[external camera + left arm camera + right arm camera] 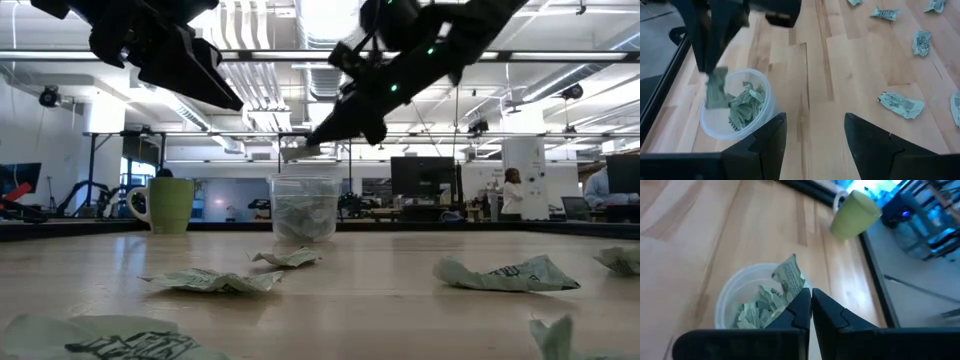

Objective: Pick and place Stevia / Truvia into bins
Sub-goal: Put the green stevia packet into the transparent container

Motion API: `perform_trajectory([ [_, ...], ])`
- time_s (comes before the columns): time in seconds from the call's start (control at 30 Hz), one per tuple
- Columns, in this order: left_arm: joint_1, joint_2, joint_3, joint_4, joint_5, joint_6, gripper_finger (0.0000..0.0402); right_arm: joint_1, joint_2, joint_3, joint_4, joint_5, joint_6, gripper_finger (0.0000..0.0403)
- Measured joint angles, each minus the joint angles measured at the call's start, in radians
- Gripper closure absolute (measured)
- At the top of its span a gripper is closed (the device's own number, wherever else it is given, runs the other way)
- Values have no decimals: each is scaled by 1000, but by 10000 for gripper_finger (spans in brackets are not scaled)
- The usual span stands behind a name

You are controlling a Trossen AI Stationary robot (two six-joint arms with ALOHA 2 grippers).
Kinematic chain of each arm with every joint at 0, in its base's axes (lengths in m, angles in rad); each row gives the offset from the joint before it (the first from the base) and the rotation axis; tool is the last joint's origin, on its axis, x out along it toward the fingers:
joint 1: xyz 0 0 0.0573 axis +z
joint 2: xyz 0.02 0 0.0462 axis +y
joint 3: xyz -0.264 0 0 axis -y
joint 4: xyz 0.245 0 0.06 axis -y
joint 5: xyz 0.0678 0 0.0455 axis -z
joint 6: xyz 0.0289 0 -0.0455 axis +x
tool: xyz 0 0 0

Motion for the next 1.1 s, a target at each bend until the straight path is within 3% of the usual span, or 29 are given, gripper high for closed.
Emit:
perform_trajectory([
  [0.37,0,0,0,1,0,0,218,-36,139,169,-234,-2,3,394],
  [0.6,0,0,-1,1,0,-1,218,-36,140,186,-281,2,48,390],
  [0.9,0,0,-1,2,0,-2,218,-37,126,181,-315,1,79,305],
  [1.1,0,0,-1,1,0,-2,218,-38,61,177,-320,160,139,263],
])
